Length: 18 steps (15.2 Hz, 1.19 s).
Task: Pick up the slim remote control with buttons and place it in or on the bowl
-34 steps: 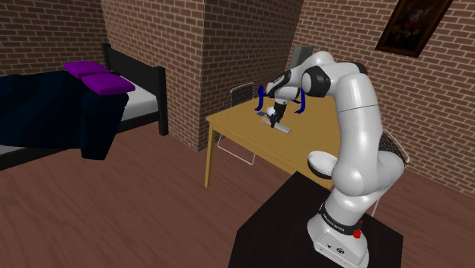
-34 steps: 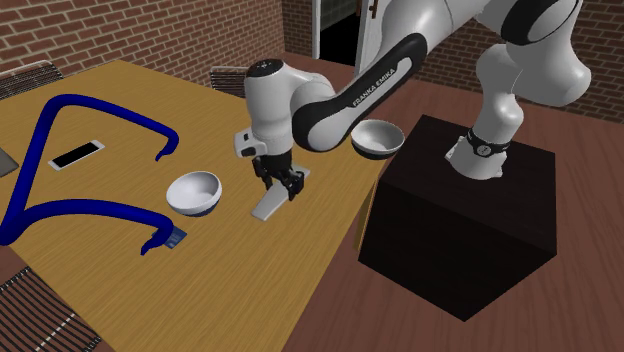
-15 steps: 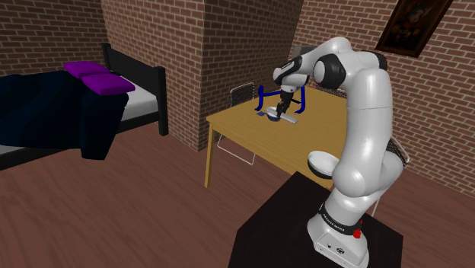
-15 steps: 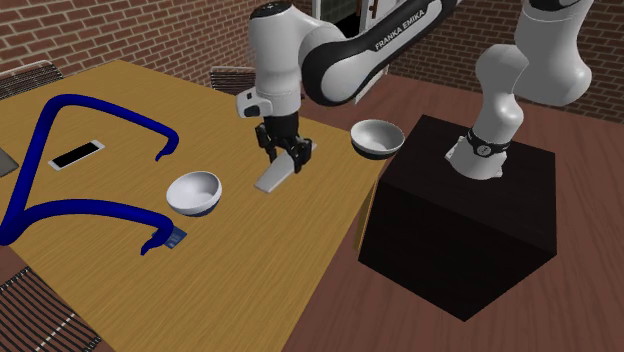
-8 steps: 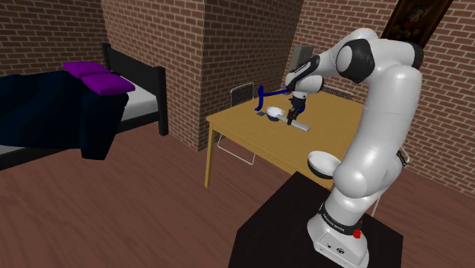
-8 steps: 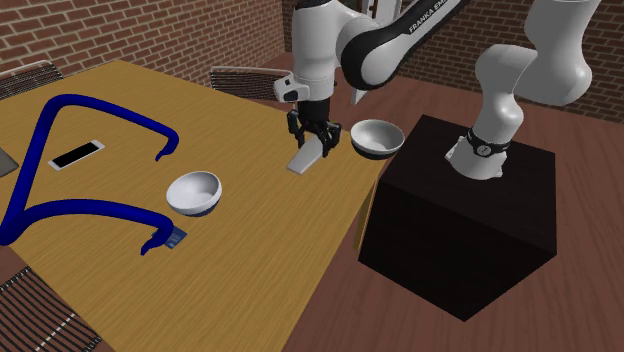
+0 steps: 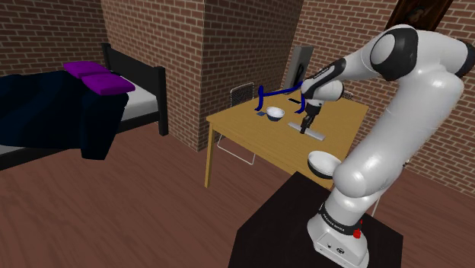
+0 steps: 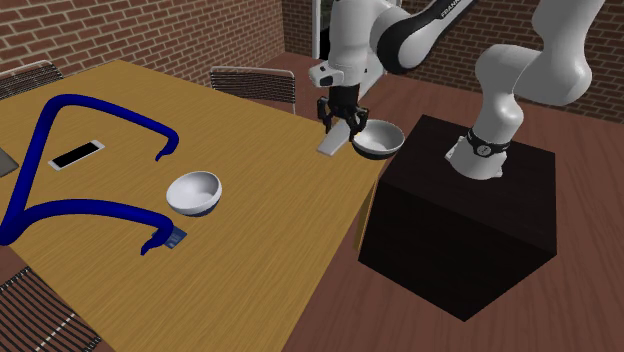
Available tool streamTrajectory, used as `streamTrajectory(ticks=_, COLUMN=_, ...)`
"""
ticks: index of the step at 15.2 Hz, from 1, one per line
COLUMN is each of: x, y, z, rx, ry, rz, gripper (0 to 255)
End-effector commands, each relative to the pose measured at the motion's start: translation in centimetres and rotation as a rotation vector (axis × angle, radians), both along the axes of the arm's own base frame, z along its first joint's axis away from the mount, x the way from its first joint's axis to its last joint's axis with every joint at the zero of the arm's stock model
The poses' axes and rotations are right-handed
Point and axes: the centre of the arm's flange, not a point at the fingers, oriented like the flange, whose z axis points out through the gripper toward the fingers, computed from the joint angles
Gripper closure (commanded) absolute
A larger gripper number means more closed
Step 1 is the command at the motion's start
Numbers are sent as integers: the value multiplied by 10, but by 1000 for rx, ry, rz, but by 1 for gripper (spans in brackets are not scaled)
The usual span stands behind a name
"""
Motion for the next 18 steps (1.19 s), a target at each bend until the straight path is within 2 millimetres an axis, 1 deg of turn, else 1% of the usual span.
streamTrajectory(ticks=1, x=-27, y=11, z=-1, rx=-1, ry=-1, rz=2, gripper=255)
streamTrajectory(ticks=11, x=-154, y=49, z=0, rx=-1, ry=-1, rz=2, gripper=255)
streamTrajectory(ticks=12, x=-175, y=55, z=0, rx=-1, ry=-1, rz=2, gripper=255)
streamTrajectory(ticks=18, x=-175, y=55, z=-32, rx=-1, ry=-1, rz=2, gripper=255)
